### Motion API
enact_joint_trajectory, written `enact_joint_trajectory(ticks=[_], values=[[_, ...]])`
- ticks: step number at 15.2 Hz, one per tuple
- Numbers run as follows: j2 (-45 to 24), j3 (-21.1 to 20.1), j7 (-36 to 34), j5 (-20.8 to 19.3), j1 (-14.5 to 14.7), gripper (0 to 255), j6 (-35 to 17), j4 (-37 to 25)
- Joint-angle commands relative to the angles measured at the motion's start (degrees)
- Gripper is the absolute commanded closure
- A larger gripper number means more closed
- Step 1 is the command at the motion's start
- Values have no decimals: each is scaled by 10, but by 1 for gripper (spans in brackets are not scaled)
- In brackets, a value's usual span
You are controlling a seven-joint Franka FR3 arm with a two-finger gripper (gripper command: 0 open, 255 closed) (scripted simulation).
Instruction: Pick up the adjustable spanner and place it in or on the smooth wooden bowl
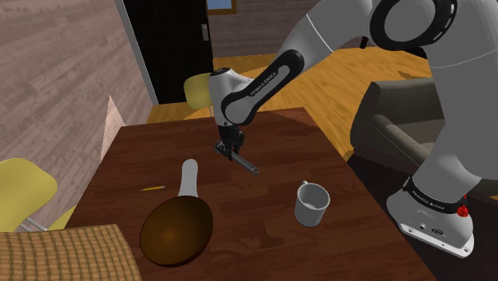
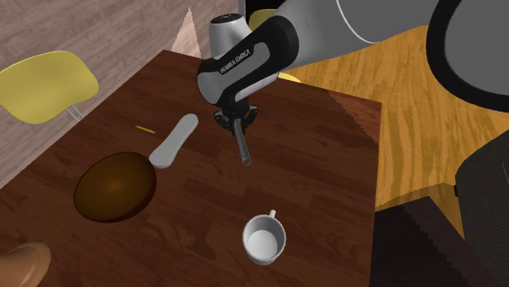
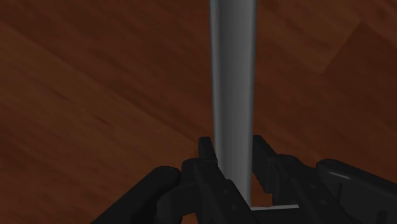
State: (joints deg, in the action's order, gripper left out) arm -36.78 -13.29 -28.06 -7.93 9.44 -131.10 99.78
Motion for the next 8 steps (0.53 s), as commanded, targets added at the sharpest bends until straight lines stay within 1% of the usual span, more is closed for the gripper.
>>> enact_joint_trajectory(ticks=[1, 8], values=[[-1, -2, 0, 1, 1, 255, -3, 5], [36, -9, 4, 10, -3, 255, 33, 4]])
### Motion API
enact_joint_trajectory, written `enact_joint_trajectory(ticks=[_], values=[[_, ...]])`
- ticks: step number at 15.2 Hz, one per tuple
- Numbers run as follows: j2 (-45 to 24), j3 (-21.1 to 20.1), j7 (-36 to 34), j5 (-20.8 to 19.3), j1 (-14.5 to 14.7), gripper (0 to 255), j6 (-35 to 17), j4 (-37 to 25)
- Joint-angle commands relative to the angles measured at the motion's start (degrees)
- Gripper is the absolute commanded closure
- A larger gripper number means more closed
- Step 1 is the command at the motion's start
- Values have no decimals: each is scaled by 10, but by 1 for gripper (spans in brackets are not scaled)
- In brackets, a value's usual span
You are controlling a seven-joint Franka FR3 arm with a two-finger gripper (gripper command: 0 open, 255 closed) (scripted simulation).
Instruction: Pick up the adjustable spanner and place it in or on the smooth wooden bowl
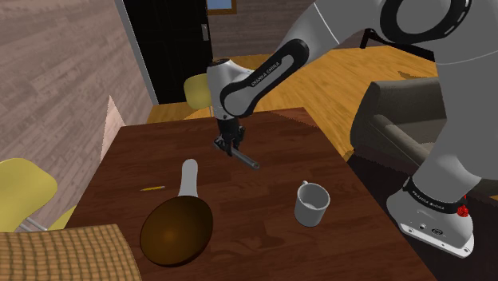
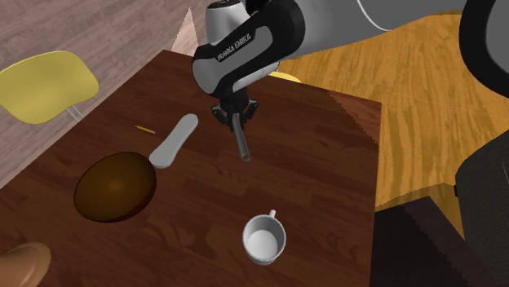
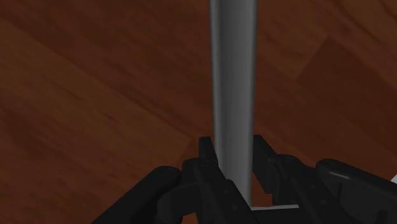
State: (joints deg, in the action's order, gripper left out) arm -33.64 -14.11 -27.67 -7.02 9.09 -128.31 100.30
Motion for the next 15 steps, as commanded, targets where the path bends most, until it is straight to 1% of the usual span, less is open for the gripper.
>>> enact_joint_trajectory(ticks=[1, 15], values=[[9, -2, 0, 2, -1, 255, 11, -2], [69, -12, 8, 19, -8, 255, 92, -24]])
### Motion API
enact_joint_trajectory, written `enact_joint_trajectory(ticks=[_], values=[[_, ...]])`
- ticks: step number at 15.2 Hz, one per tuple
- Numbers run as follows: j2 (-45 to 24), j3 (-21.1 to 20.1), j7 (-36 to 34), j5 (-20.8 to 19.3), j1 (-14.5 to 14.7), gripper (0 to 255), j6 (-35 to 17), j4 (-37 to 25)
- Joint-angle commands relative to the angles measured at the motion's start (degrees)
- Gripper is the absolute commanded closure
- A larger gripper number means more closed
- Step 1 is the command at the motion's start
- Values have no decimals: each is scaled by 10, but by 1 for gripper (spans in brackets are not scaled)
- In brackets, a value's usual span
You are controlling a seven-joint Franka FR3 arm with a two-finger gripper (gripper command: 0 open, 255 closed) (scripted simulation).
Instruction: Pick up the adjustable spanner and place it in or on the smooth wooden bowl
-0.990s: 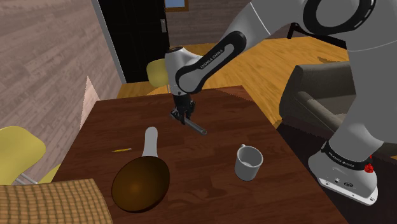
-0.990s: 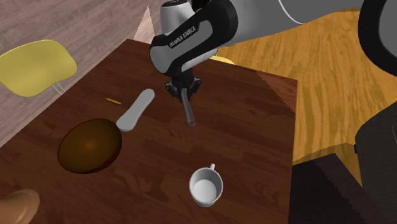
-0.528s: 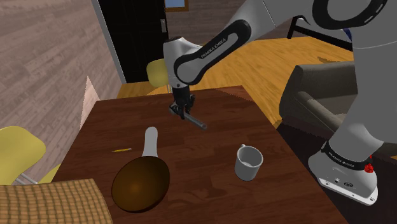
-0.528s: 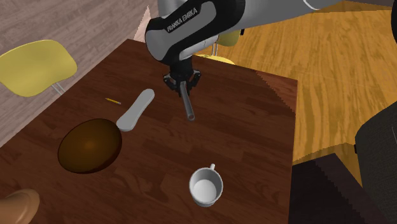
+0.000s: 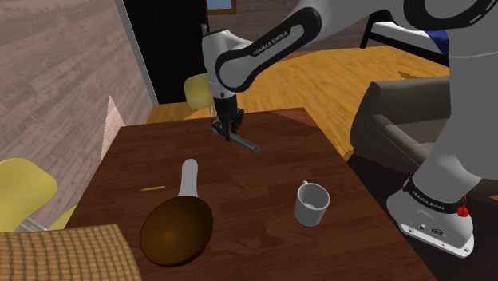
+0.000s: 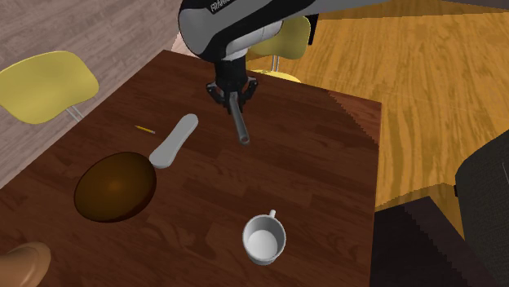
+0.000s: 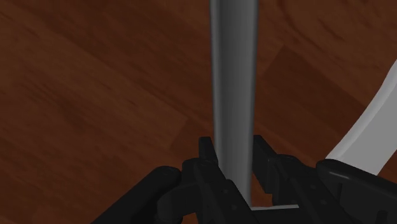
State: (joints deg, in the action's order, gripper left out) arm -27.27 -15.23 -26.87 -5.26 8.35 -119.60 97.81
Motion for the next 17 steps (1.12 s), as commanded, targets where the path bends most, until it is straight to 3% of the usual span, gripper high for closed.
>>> enact_joint_trajectory(ticks=[1, 11, 17], values=[[9, -2, 0, 2, -1, 255, 11, -2], [38, -6, 4, 11, -3, 255, 70, -33], [32, -27, -68, 6, 49, 255, 73, -42]])
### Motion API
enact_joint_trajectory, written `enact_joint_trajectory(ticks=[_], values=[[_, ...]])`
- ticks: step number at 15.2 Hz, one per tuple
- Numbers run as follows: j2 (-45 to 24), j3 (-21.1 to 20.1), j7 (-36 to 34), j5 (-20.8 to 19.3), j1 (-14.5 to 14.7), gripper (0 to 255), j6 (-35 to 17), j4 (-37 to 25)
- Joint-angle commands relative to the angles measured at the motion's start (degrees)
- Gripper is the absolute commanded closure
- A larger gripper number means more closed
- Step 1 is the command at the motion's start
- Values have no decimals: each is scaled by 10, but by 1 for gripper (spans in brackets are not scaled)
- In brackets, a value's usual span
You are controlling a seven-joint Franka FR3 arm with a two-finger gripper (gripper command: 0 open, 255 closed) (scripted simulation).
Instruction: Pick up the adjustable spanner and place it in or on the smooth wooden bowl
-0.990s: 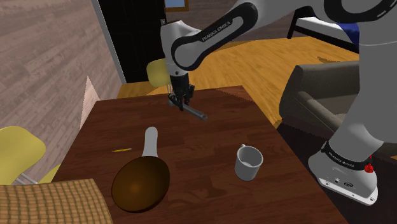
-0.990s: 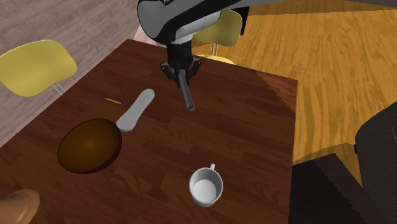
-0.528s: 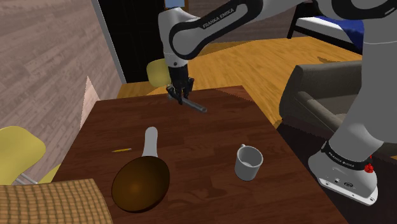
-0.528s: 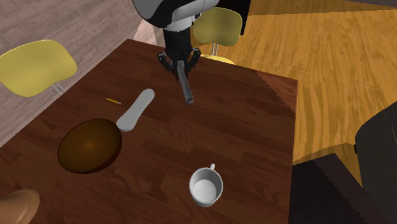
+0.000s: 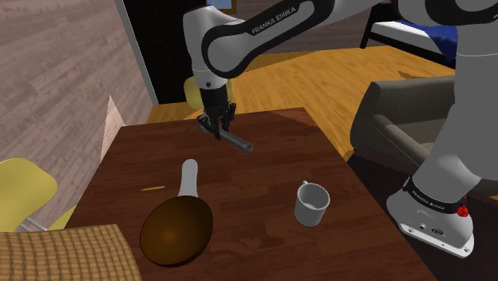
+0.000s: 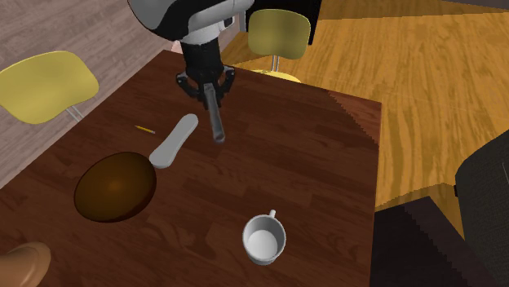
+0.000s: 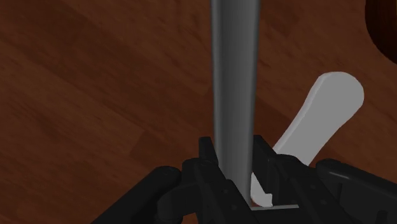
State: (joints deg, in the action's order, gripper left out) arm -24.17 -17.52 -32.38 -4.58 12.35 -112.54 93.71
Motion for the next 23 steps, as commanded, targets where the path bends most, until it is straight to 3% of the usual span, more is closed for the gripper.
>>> enact_joint_trajectory(ticks=[1, 12, 20, 23], values=[[-1, -7, -25, -2, 18, 255, 3, -5], [-66, -35, -157, -25, 128, 255, 37, -103], [-165, -41, -245, -52, 231, 255, 99, -267], [-169, -40, -245, -54, 230, 255, 78, -249]])
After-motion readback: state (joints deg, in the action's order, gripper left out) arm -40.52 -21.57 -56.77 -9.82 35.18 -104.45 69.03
